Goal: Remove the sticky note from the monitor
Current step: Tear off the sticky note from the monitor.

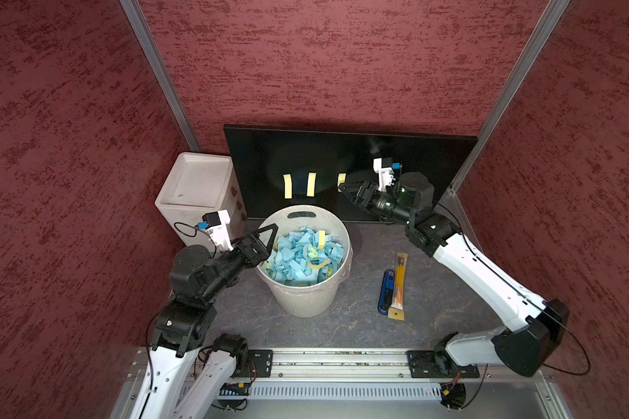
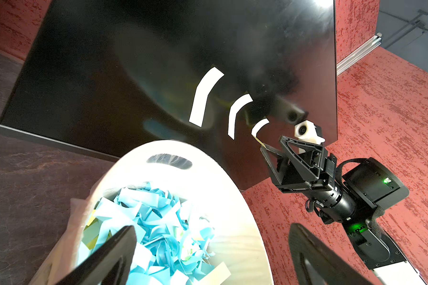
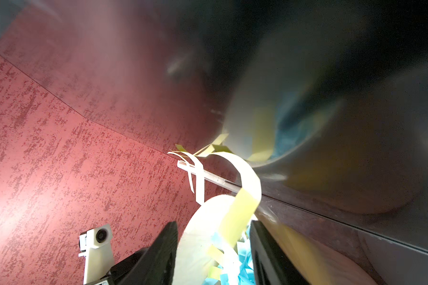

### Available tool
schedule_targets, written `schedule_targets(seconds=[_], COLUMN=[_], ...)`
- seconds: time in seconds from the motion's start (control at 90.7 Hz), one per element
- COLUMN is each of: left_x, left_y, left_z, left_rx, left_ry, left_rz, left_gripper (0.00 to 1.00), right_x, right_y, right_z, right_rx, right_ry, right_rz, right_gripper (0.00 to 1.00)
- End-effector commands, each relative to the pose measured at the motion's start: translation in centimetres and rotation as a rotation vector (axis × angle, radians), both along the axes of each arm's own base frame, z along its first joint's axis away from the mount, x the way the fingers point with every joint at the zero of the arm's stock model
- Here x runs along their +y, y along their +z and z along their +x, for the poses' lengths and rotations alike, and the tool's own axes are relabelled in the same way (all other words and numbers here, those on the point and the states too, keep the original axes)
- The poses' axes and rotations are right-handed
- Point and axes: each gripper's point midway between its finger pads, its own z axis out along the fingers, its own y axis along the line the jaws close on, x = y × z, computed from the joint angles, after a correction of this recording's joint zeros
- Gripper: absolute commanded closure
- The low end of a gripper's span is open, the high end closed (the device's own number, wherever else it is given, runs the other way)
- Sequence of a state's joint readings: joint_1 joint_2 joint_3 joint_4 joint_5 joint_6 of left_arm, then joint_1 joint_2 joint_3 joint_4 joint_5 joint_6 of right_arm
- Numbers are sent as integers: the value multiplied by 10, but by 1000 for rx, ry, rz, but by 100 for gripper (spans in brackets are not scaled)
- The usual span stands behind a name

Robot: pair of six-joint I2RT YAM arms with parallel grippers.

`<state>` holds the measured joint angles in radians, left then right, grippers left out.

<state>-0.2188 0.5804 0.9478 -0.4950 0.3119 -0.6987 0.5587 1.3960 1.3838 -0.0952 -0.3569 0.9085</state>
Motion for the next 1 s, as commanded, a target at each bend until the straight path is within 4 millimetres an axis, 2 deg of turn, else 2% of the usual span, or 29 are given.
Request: schedule_targets(seconds=[0.0,0.496,0.672,0.992], left_x=[3,2,2,3], left_y=[-1,1,3,6], left_z=[-1,-2,-2,-3], left_rx=[-14,-17,-23,-27], left_ry=[8,5,5,7], left_rz=[19,11,8,9], left_gripper=[0,0,0,0], right_x=[-2,-11,-12,-12], right_y=[-15,-33,-33,-32], right_z=[16,19,19,20], right_rx=[44,78,78,70], right_ry=[-47,-100,-105,-110], right_rz=[18,9,10,9], right_gripper=[52,59,66,86])
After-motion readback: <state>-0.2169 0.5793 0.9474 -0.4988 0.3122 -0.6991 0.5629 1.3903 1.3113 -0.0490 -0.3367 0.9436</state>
